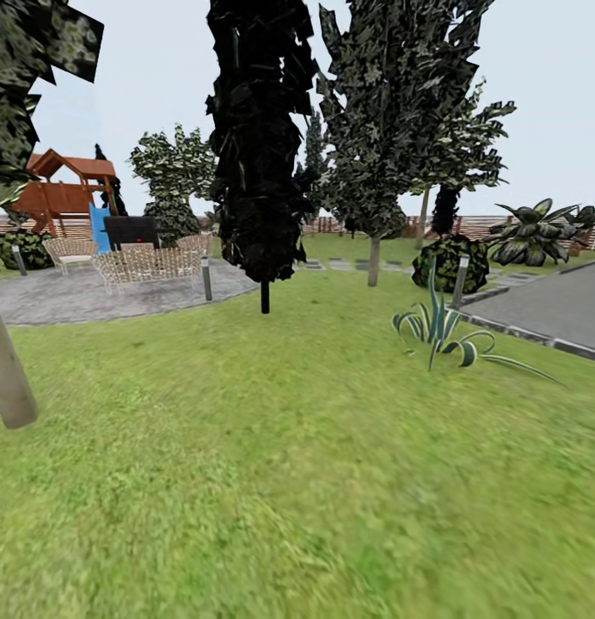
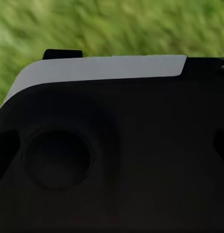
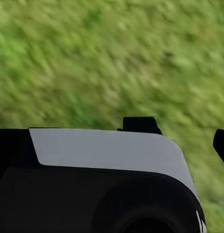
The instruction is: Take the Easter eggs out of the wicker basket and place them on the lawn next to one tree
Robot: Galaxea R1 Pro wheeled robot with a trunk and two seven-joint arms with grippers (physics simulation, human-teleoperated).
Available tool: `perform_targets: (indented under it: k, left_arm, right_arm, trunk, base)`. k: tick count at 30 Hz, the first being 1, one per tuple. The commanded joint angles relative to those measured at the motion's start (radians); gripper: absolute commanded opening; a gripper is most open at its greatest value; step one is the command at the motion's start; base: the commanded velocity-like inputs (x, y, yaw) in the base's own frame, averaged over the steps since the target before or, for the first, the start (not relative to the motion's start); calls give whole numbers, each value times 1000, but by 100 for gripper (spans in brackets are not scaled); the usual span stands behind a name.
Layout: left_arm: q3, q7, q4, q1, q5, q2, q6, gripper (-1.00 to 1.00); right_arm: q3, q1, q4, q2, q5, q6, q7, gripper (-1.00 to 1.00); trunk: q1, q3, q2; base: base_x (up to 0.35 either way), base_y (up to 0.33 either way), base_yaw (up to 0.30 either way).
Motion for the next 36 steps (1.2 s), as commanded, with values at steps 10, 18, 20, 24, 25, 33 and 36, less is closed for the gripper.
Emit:
perform_targets:
  k: [10,18,20,24,25,33,36]
  left_arm:
    - [0,-3,-1,1,4,0,-1,100]
    - [1,-3,-1,0,5,0,-1,100]
    - [1,-3,-1,0,5,0,-1,100]
    - [2,-2,-1,0,5,0,-1,100]
    - [2,-2,-1,1,5,0,-1,100]
    - [3,-1,-1,0,6,0,-1,100]
    - [3,-1,-1,0,6,0,-1,100]
  right_arm:
    - [-2,-1,1,0,0,-3,0,100]
    - [-1,-1,1,0,0,-4,0,100]
    - [-1,-1,1,0,0,-4,0,100]
    - [-1,-1,1,0,0,-3,0,100]
    - [-1,-1,1,0,0,-3,0,100]
    - [0,-1,2,0,1,-3,0,100]
    - [-1,-1,2,-1,0,-3,0,100]
  trunk:
    - [1,-1,0]
    - [1,-1,0]
    - [1,-1,0]
    - [1,-1,0]
    - [1,-1,0]
    - [1,-1,0]
    - [1,-1,0]
  base:
    - [319,191,258]
    - [317,160,274]
    - [322,55,273]
    - [321,-41,194]
    - [309,-113,80]
    - [274,-173,28]
    - [240,-218,4]
